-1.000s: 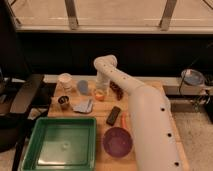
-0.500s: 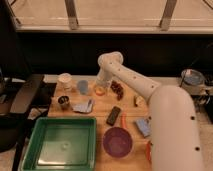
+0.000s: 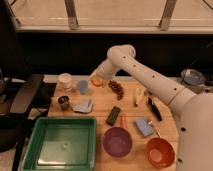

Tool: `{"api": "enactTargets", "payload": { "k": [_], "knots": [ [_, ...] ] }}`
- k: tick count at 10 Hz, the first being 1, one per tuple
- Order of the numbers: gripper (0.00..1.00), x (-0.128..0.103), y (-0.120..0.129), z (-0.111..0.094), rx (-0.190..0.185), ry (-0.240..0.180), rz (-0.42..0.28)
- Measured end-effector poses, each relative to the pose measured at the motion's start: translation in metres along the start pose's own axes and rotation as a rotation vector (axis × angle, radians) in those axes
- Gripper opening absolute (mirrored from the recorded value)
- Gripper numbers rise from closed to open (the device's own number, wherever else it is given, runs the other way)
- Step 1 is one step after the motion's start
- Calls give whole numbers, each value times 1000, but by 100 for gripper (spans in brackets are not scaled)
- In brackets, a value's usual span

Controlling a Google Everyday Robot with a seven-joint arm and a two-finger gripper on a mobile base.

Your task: Place apple in paper cup

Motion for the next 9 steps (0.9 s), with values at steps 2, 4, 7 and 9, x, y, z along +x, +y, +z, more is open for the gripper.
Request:
{"api": "enactTargets", "payload": {
  "k": [2, 4, 7, 9],
  "knots": [
    [0, -1, -2, 1, 1, -1, -2],
    [0, 1, 0, 0, -3, 1, -2],
    [0, 11, -28, 18, 16, -2, -99],
    [0, 12, -63, 39, 40, -12, -170]
  ]
}}
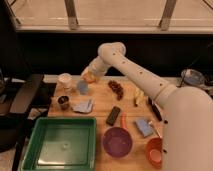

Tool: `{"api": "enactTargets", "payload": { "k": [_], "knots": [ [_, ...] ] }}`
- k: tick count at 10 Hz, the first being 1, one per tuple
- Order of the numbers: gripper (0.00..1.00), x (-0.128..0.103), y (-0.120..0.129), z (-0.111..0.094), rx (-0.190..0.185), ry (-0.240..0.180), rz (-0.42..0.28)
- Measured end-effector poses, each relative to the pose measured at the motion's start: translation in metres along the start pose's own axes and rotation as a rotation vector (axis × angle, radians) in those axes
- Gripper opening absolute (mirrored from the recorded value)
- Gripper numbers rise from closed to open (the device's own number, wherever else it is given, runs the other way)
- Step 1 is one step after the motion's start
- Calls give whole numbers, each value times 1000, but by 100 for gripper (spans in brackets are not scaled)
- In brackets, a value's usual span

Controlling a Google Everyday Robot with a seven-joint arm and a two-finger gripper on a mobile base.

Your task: Place apple in paper cup

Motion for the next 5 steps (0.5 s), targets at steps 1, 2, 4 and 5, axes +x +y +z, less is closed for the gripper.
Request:
{"api": "enactTargets", "payload": {
  "k": [1, 2, 4, 5],
  "knots": [
    [0, 4, -22, 15, 19, -5, -45],
    [0, 8, -38, 26, 39, -7, -85],
    [0, 17, -59, 40, 75, -7, -145],
    [0, 22, -73, 48, 100, -7, -180]
  ]
}}
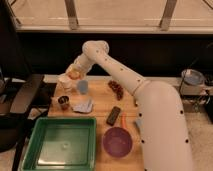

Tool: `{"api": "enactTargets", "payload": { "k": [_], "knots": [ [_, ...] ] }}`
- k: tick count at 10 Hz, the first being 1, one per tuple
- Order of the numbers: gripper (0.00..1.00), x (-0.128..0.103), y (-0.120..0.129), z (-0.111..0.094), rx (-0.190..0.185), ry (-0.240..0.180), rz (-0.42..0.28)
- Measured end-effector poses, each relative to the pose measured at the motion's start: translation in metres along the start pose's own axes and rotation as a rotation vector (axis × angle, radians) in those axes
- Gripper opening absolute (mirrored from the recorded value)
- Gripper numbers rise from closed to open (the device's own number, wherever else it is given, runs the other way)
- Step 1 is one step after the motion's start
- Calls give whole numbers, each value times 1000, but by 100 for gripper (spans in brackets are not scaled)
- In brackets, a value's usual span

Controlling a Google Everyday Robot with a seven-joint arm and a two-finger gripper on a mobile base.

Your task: Place apple in paper cup

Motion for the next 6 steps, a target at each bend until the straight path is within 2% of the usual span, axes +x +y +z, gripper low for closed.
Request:
{"api": "enactTargets", "payload": {
  "k": [2, 5, 6],
  "knots": [
    [0, 7, -22, 13, 35, -4, -63],
    [1, 16, -45, 29, 69, -4, -137],
    [7, 18, -52, 34, 81, -6, -153]
  ]
}}
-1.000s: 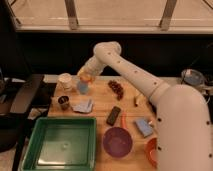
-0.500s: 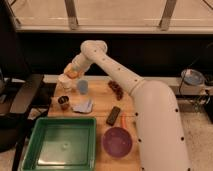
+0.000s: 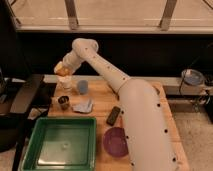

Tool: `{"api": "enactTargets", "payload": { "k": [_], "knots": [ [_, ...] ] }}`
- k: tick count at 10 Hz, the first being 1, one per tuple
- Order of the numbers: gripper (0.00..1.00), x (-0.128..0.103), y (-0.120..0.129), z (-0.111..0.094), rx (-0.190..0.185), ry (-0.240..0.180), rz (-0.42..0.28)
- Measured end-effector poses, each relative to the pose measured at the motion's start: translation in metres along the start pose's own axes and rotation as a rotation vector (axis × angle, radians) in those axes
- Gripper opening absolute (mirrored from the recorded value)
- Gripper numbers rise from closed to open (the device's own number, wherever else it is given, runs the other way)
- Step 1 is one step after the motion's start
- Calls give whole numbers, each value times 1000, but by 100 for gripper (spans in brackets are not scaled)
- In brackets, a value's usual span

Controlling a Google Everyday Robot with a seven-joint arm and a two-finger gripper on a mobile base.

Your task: Place apple in paper cup

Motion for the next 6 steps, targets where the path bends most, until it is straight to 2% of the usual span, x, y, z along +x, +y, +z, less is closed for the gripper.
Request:
{"api": "enactTargets", "payload": {
  "k": [3, 6],
  "knots": [
    [37, 6, -8, 9, 23, -5, -22],
    [68, 7, -6, 13, 25, -12, -25]
  ]
}}
